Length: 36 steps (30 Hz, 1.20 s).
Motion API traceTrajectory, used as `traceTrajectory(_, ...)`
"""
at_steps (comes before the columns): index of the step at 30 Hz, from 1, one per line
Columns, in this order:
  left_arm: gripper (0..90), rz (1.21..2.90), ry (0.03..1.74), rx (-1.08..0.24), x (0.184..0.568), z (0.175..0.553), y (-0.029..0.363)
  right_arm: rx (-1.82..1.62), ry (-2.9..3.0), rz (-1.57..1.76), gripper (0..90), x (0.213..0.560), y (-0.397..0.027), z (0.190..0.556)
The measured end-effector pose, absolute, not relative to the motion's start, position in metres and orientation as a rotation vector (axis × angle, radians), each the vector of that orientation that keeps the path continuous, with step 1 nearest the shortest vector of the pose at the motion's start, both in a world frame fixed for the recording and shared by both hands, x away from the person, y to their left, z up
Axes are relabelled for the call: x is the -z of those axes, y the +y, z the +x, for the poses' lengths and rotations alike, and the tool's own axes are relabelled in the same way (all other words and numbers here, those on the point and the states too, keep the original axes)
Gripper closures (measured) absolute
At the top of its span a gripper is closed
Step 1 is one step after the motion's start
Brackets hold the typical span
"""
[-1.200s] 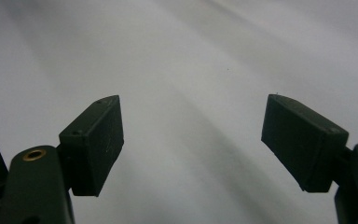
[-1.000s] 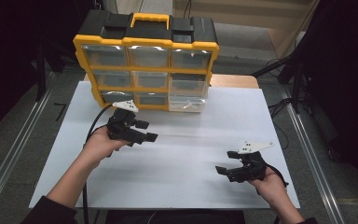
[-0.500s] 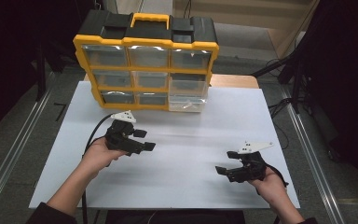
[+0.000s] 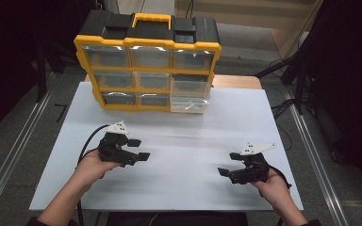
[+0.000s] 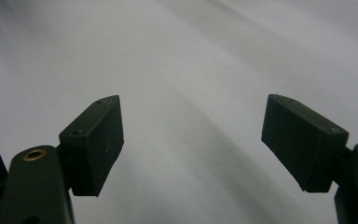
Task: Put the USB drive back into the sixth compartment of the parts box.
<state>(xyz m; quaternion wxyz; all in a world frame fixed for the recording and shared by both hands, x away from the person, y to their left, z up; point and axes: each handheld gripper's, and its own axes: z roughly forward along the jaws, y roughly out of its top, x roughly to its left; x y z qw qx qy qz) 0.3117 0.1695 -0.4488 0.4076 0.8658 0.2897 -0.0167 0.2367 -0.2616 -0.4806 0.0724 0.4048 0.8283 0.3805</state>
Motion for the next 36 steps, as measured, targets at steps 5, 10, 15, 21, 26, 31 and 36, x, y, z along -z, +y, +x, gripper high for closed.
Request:
traceTrajectory(5,31.0,2.189,0.749,0.045,0.453,0.305,0.179,-1.137,2.487,1.243,19.1,0.481,-0.262,0.237)
traceTrajectory(10,31.0,2.196,0.768,0.043,0.458,0.299,0.188,-1.128,2.482,1.249,19.1,0.482,-0.263,0.237)
traceTrajectory(15,30.9,2.197,0.775,0.035,0.46,0.294,0.197,-1.127,2.477,1.255,19.1,0.482,-0.263,0.238)
traceTrajectory(21,31.0,2.205,0.789,0.019,0.463,0.288,0.207,-1.127,2.471,1.266,19.1,0.482,-0.265,0.238)
traceTrajectory(26,31.0,2.213,0.807,-0.002,0.466,0.283,0.216,-1.125,2.473,1.262,19.1,0.482,-0.265,0.238)
traceTrajectory(31,31.0,2.224,0.812,-0.013,0.468,0.281,0.221,-1.124,2.473,1.261,19.1,0.483,-0.265,0.239)
traceTrajectory(36,31.0,2.235,0.81,-0.029,0.469,0.281,0.223,-1.119,2.471,1.26,19.1,0.483,-0.266,0.239)
